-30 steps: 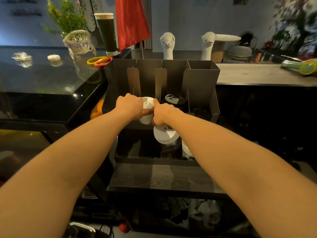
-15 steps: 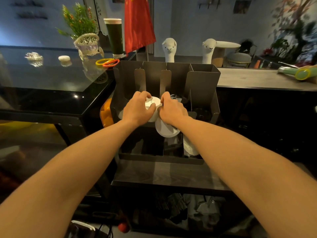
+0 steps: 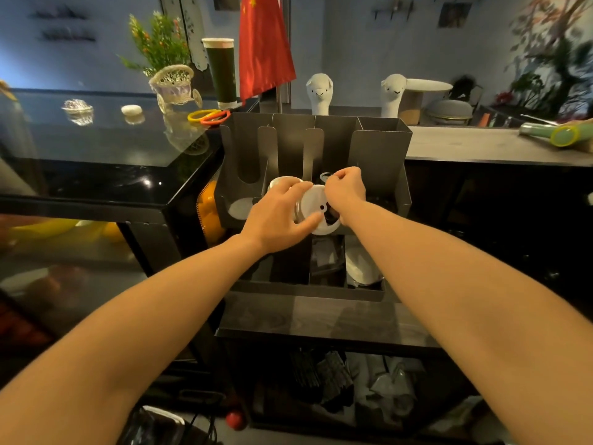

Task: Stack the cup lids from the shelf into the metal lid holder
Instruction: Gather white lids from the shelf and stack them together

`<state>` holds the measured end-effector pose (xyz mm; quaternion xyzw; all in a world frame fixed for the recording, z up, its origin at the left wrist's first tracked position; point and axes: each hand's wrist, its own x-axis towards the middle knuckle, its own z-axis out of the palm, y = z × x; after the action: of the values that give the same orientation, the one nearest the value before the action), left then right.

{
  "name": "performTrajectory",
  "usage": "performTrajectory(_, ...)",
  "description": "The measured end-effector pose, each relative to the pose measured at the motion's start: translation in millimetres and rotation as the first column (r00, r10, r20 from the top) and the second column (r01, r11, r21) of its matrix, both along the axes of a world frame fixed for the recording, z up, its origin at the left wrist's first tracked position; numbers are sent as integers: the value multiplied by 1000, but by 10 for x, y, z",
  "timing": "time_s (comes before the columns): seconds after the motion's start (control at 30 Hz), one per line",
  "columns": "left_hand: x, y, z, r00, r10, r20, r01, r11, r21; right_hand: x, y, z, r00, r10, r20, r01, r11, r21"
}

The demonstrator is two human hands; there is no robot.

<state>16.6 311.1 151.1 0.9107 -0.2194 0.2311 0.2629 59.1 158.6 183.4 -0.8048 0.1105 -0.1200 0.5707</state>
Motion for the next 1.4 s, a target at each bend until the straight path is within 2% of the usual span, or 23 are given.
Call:
performTrajectory(0.13,38,-14,24,998,59,5,-59,986,159,106,24,8,999,20,-33,-19,1000,11)
performTrajectory(0.27,81,41,130,990,140,19,-141,968,206,211,131,44,993,114,-6,-114,992,-50)
performTrajectory(0.43,214,114,304,983,156,92,-178,930,321,358,177,157,982,186,8,-184,976,-120)
performTrajectory(0.53,358,127,355,966,246,78,-258,914,315,437,168,247,974,224,30,-215,961,-176)
performTrajectory(0.63,553,180,326,925,379,3,-368,895,252,491,102,365,944,326,52,-278,869,-409)
performTrajectory(0.77,781,150,272,845,513,-150,-459,840,290,563,59,437,913,406,48,-291,726,-623)
performTrajectory(0.93,960,115,237,760,576,-300,-471,807,355,665,66,410,899,438,-19,-354,699,-621)
performTrajectory(1.03,1050,133,190,736,566,-371,-433,815,385,728,87,353,874,477,-94,-411,620,-669)
performTrajectory(1.2,1111,163,206,723,559,-406,-399,817,416,779,151,249,862,468,-194,-431,478,-765)
performTrajectory(1.4,1177,195,285,698,561,-446,-355,811,465,773,195,169,866,464,-189,-409,438,-801)
